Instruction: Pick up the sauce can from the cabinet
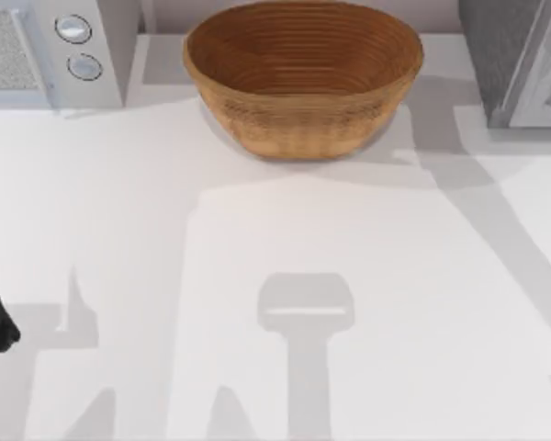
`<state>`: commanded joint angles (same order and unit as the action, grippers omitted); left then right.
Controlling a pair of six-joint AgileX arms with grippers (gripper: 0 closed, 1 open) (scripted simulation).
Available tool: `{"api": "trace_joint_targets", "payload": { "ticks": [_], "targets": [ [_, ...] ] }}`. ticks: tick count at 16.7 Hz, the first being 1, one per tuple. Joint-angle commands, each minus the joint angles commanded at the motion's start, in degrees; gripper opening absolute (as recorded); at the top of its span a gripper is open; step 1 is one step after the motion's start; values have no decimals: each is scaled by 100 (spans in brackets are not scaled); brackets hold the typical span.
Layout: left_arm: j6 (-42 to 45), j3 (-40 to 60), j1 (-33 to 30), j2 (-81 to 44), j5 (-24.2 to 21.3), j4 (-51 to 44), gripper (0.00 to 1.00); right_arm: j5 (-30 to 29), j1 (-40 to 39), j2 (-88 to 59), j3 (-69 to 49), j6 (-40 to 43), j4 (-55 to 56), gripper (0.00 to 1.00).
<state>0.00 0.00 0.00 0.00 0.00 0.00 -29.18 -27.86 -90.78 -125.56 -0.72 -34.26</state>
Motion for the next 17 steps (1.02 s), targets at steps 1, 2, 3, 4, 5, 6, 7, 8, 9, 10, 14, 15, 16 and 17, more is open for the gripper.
{"api": "trace_joint_targets", "payload": {
  "ticks": [1,2,3,4,5,6,7,8,9,10,14,15,16,17],
  "targets": [
    [0,0,0,0,0,0,100,-154,-157,232,67,-1,-170,0],
    [0,0,0,0,0,0,100,-293,-299,439,128,-2,-324,0],
    [0,0,0,0,0,0,100,-410,-417,608,179,-5,-454,0],
    [0,0,0,0,0,0,100,-497,-505,731,217,-9,-551,0],
    [0,0,0,0,0,0,100,-546,-555,800,238,-11,-606,0],
    [0,0,0,0,0,0,100,-555,-563,811,242,-11,-615,0],
    [0,0,0,0,0,0,100,-555,-563,811,242,-11,-615,0],
    [0,0,0,0,0,0,100,-555,-563,811,242,-11,-615,0],
    [0,0,0,0,0,0,100,-542,-537,808,214,-21,-602,0],
    [0,0,0,0,0,0,100,-542,-537,808,214,-21,-602,0],
    [0,0,0,0,0,0,100,-340,-362,1288,811,-23,-354,0],
    [0,0,0,0,0,0,100,-246,-276,1507,1112,-22,-243,0],
    [0,0,0,0,0,0,100,-139,-175,1757,1473,-20,-118,0],
    [0,0,0,0,0,0,100,-19,-61,2036,1893,-17,19,0]
  ]
}}
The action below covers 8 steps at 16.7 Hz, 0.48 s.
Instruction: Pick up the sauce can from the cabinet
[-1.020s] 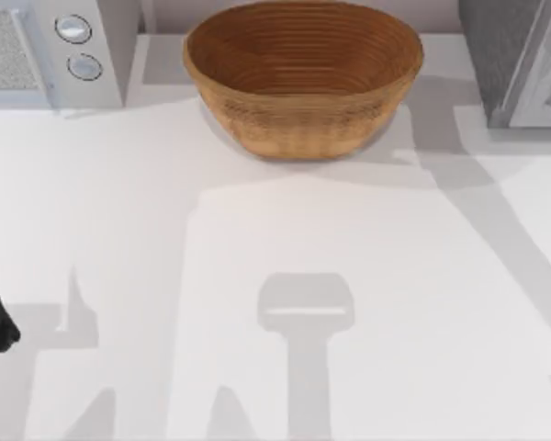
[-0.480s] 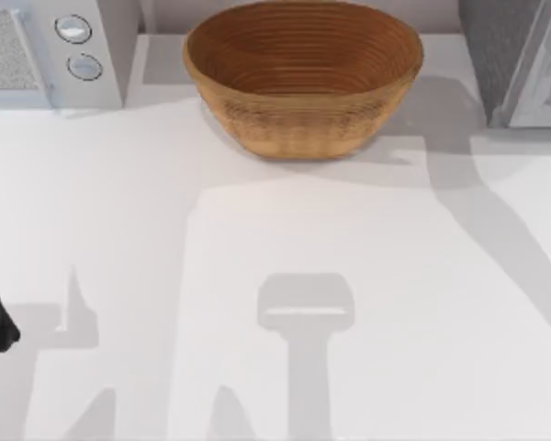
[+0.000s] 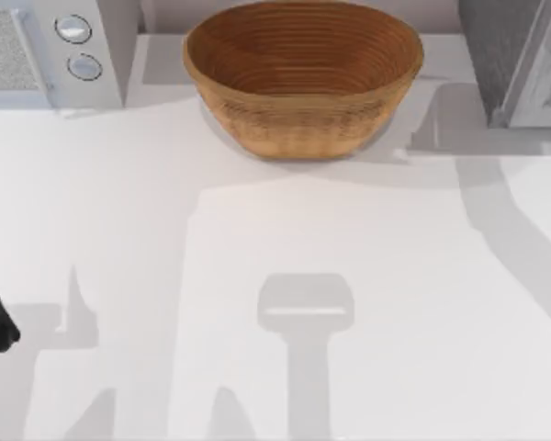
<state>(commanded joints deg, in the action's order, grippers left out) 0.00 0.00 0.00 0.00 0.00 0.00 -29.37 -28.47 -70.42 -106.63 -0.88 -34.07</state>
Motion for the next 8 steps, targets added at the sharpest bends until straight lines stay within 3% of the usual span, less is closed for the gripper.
{"api": "trace_joint_targets", "payload": {
  "ticks": [4,8],
  "targets": [
    [0,0,0,0,0,0,100,580,562,1379,2260,19,659,0],
    [0,0,0,0,0,0,100,1271,1232,3067,5270,41,1454,0]
  ]
}}
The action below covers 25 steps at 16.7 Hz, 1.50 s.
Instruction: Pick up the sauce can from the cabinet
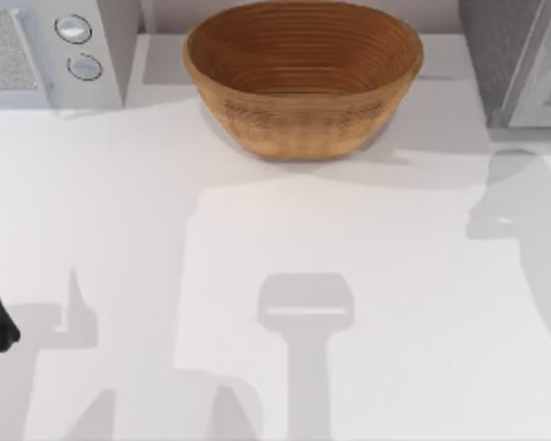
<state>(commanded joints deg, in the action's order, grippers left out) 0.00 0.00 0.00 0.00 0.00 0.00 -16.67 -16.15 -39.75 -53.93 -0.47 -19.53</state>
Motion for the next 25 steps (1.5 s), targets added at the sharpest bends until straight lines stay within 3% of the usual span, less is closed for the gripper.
{"api": "trace_joint_targets", "payload": {
  "ticks": [5,10,20,25],
  "targets": [
    [0,0,0,0,0,0,100,874,846,2131,3239,23,1025,0],
    [0,0,0,0,0,0,100,1517,1470,3651,5038,42,1779,0],
    [0,0,0,0,0,0,100,1627,1490,3774,5342,23,2116,0],
    [0,0,0,0,0,0,100,1367,706,2284,5055,-50,3558,0]
  ]
}}
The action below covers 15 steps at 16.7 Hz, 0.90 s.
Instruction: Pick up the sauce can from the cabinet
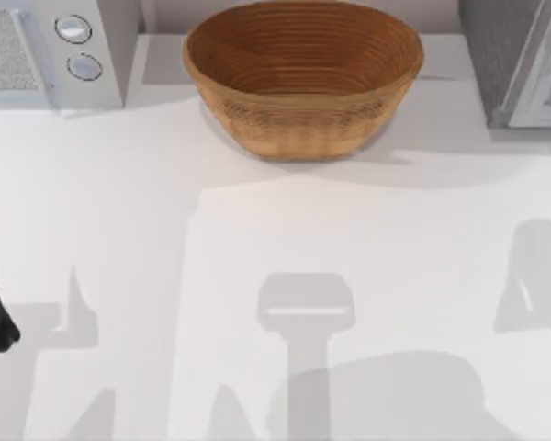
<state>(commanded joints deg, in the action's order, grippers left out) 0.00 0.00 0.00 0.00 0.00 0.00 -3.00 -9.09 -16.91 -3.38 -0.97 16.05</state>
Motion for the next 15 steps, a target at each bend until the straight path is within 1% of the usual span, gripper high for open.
{"api": "trace_joint_targets", "payload": {
  "ticks": [3,11,15],
  "targets": [
    [0,0,0,0,0,0,100,-238,-706,-1532,-206,-45,1370,0],
    [0,0,0,0,0,0,100,-831,-2911,-6385,-756,-86,5531,0],
    [0,0,0,0,0,0,100,-996,-3895,-8383,-977,-50,7229,0]
  ]
}}
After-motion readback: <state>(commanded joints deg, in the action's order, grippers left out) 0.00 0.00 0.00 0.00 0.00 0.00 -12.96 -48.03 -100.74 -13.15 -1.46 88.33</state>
